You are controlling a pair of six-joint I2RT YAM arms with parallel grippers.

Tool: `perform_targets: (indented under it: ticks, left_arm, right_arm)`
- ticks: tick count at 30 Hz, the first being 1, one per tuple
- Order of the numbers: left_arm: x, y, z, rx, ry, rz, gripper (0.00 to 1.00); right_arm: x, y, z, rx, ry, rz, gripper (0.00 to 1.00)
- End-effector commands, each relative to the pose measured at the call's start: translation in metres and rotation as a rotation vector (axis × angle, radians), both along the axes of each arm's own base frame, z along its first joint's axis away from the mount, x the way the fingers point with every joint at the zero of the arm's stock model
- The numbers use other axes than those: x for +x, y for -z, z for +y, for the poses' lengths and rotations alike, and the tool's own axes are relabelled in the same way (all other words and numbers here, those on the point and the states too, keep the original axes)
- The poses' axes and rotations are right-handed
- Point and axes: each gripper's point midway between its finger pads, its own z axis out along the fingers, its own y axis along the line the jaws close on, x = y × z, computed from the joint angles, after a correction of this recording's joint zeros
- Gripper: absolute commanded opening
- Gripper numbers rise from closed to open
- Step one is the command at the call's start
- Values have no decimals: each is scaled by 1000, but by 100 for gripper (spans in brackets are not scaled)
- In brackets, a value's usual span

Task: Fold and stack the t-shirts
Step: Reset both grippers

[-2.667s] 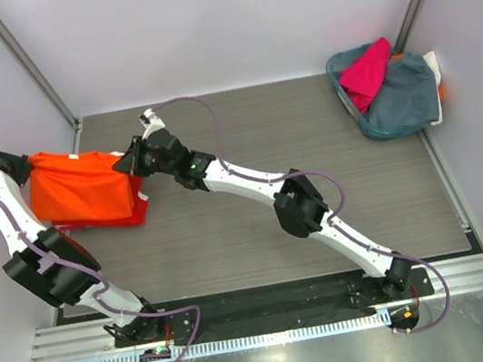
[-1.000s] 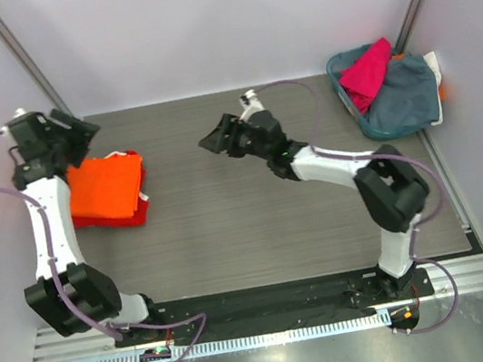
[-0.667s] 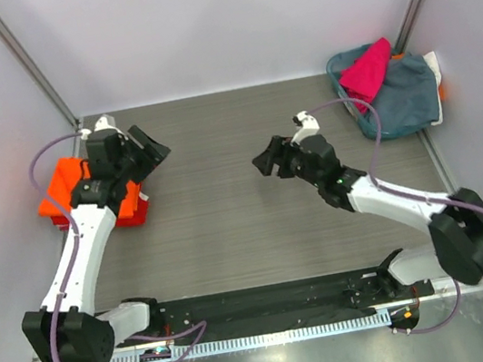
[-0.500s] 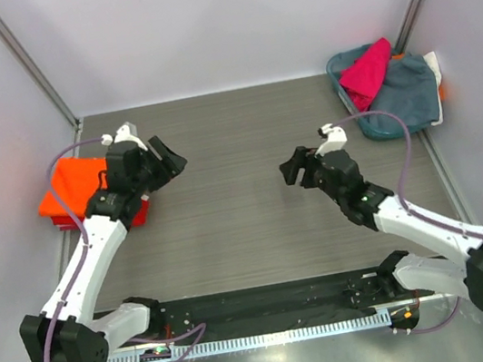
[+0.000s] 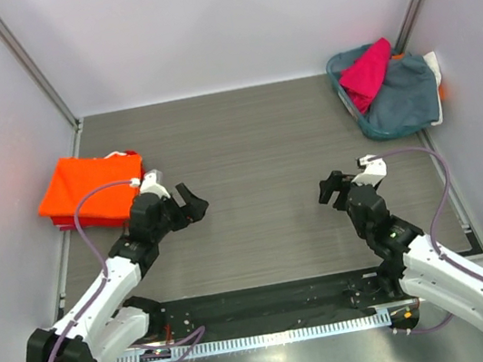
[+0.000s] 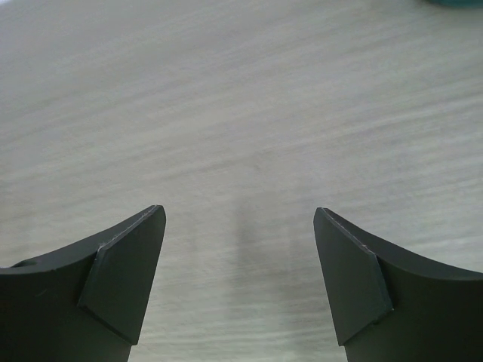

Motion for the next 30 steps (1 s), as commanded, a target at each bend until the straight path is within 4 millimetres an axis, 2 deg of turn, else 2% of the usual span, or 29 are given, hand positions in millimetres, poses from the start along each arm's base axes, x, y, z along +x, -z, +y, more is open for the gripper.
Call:
perform_targets:
  ticks: [1, 5, 6, 7, 8, 10, 14, 19, 23, 27, 30]
  left_arm:
    - [7, -16, -8, -17, 56, -137, 98]
    - [-3, -5, 8, 55, 33, -172, 100]
    - [-5, -7, 10, 54, 27, -182, 100]
    - [-7, -17, 11, 41, 24, -221, 100]
    - [-9, -14, 14, 44, 17, -227, 100]
    - [-10, -23, 16, 30, 2, -268, 100]
    - [-14, -16, 31, 59, -69, -228, 100]
    - [-13, -17, 39, 56, -122, -241, 100]
    - [-9, -4, 70, 99, -314, -183, 100]
    - [-9, -1, 69, 96, -313, -171, 100]
    - [-9, 2, 68, 94, -313, -166, 100]
  right_arm:
    - [-1, 1, -4, 21, 33, 1, 86]
    - [-3, 7, -8, 25, 49, 0, 86]
    - [-3, 6, -7, 27, 47, -2, 86]
    - [-2, 6, -8, 30, 52, -9, 86]
    - [-2, 7, -9, 31, 56, -11, 86]
    - [-2, 6, -10, 33, 66, -14, 86]
    - [-2, 5, -9, 39, 62, -16, 86]
    - [-3, 4, -10, 48, 61, -27, 86]
    - [-5, 4, -10, 59, 58, -35, 86]
    - [-6, 3, -13, 90, 87, -44, 81]
    - [-7, -3, -20, 96, 114, -68, 85]
